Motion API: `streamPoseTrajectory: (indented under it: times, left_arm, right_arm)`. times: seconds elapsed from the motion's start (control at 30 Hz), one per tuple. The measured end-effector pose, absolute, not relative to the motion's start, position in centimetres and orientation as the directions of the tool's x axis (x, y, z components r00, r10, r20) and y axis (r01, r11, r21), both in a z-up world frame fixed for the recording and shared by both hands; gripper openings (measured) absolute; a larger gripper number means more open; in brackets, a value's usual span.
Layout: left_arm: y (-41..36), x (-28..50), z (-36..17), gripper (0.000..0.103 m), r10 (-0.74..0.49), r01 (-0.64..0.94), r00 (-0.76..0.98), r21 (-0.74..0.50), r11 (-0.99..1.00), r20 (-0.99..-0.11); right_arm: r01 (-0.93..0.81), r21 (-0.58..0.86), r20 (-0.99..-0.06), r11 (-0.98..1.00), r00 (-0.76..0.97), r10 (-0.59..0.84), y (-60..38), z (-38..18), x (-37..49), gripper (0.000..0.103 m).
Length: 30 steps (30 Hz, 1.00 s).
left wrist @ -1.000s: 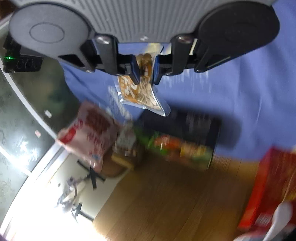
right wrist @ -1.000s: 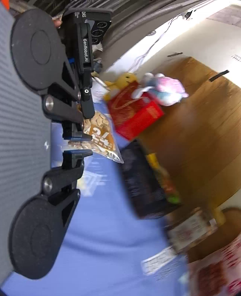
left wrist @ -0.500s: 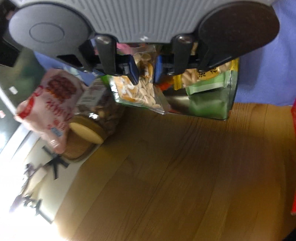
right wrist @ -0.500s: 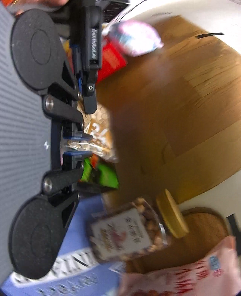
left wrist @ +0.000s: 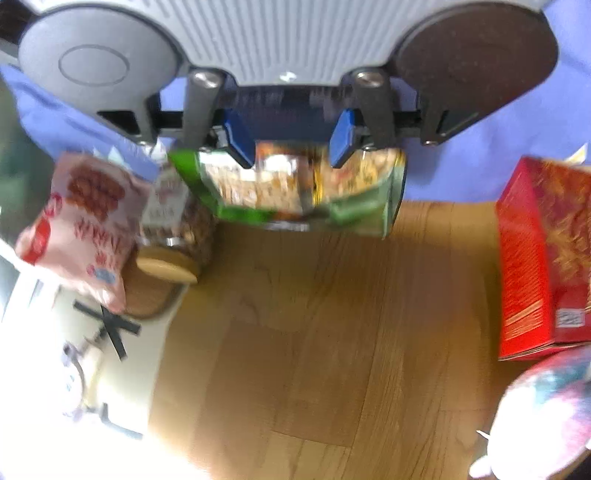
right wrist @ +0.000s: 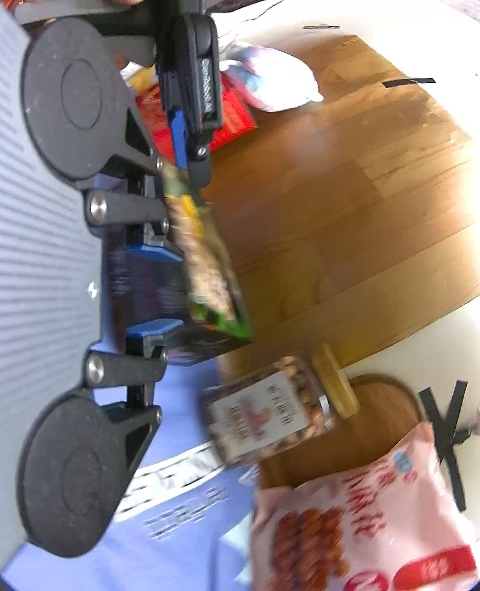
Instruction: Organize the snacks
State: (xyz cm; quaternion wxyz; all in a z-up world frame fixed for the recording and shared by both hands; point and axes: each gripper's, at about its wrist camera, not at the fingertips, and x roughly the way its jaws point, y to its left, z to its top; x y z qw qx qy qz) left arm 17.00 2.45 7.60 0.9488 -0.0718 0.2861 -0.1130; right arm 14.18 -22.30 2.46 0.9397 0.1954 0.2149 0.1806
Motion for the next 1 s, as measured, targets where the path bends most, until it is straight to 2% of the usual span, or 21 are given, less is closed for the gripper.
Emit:
streamPoseTrajectory:
  times: [0.13,0.3,0.6,0.63,0.73,0.83,1.0]
  left_arm:
    - [1.1,13.5,6.0,0.051,-0.18,0.131,0.802,-0.127,0.983,-0.57]
    - [-0.5,9.2,3.8,0.058,-0.05,0.074,0.814,0.018,0.997,-0.579]
    - [-0.8,5.0,1.5,0.06,-0.03,0.044,0.774,0.006,0.999,-0.633]
    - [-0.9,4.7,1.5,0.065,-0.024,0.039,0.774,0.01,0.999,-0.633]
    - [-1.1,3.9,1.7,0.089,0.011,0.017,0.79,0.039,0.999,-0.613]
    - [-1.4,3.6,1.8,0.092,0.033,0.006,0.796,0.063,0.998,-0.605]
    - [-1.9,3.8,1.6,0.099,0.067,-0.01,0.795,0.097,0.995,-0.603]
  right_arm:
    - [-0.253,0.428,-0.369,0.868,0.827,0.423,-21.2,1.5,10.6,0.038]
    - [-0.265,0.38,-0.413,0.886,0.809,0.419,-19.5,0.6,6.8,0.039]
    - [-0.266,0.366,-0.458,0.892,0.782,0.422,-19.2,-0.8,3.2,0.039]
    - [-0.263,0.369,-0.457,0.892,0.784,0.42,-19.3,-0.9,3.1,0.039]
    - [-0.248,0.375,-0.451,0.893,0.793,0.41,-19.6,-1.1,2.7,0.039]
    - [-0.232,0.394,-0.442,0.889,0.801,0.405,-20.1,-1.5,2.7,0.047]
    - [-0.22,0.433,-0.43,0.874,0.802,0.415,-20.7,-1.7,2.8,0.047]
